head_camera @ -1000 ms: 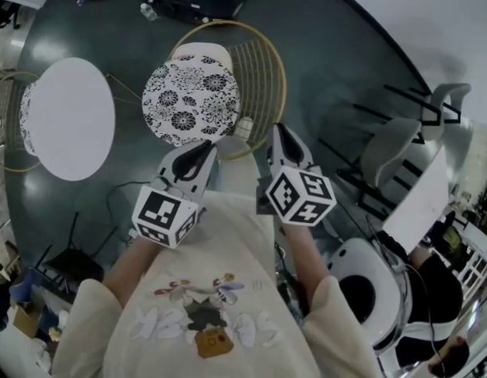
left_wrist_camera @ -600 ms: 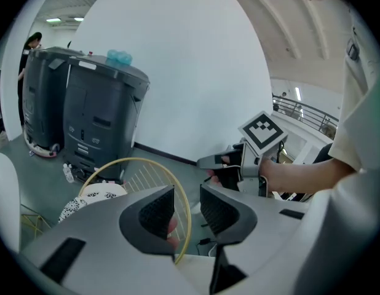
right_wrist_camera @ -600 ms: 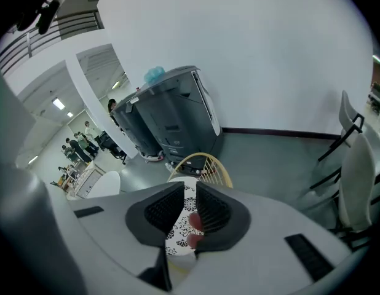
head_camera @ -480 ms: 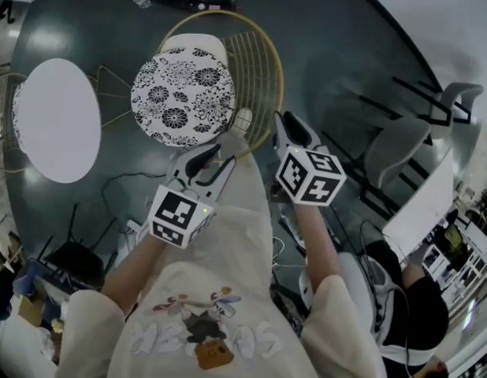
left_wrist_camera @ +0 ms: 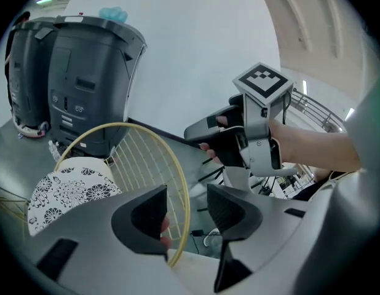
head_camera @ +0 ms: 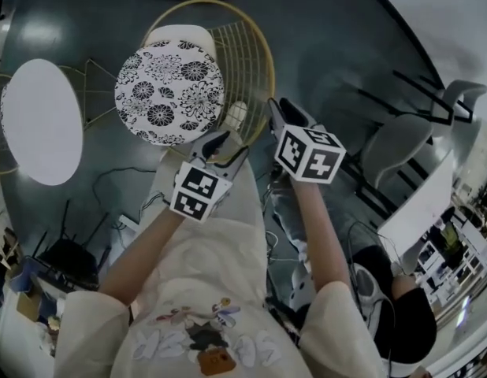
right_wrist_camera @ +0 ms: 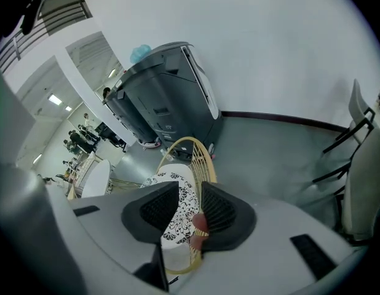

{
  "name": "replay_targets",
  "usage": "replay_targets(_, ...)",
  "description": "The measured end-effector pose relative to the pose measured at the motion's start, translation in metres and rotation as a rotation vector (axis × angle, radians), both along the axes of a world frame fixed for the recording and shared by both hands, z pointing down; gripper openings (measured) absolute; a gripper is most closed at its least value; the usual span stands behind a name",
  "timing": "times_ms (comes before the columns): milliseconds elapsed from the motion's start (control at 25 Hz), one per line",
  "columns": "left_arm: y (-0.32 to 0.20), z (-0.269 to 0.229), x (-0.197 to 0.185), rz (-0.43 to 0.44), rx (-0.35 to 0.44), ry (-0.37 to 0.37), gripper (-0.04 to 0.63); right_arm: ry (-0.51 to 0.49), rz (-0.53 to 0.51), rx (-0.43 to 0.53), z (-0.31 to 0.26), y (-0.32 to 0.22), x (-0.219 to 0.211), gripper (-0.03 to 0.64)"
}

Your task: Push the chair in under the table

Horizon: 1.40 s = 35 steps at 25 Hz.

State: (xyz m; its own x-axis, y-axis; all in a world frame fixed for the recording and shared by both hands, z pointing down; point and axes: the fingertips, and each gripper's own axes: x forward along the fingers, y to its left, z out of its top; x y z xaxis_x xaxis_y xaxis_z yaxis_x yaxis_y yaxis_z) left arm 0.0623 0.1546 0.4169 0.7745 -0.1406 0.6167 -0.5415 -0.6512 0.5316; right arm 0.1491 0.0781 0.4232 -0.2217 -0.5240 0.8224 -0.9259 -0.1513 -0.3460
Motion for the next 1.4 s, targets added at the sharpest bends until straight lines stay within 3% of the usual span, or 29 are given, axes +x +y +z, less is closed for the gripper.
replay_targets(320,-0.033,0.064,0.010,-0.101,-0.116,-0.030,0.184,0.013,-0.046,-0.019,0.036,-0.023,0.010,0.097)
replay_targets(480,-0.048,0.085,0.028,-0.123,-0.179,-0.014,0.184,0.025,-0.062,-0.033,0.048,-0.031,0.015,0.097)
replay_targets(600,-0.064,0.103,0.044,-0.149,-0.268,0.023,0.173,0.030,-0.079,-0.041,0.059,-0.041,0.020,0.097)
replay_targets(760,-0.083,0.126,0.059,-0.167,-0.300,0.014,0.135,0.032,-0.100,-0.056,0.072,-0.048,0.024,0.097)
replay_targets(1040,-0.082,0.159,0.082,-0.052,-0.340,-0.024,0.135,0.003,-0.110,-0.066,0.087,-0.058,0.021,0.097)
replay_targets(1400,-0.077,0.176,0.095,-0.028,-0.373,0.004,0.086,0.060,-0.153,-0.094,0.100,-0.065,0.023,0.097)
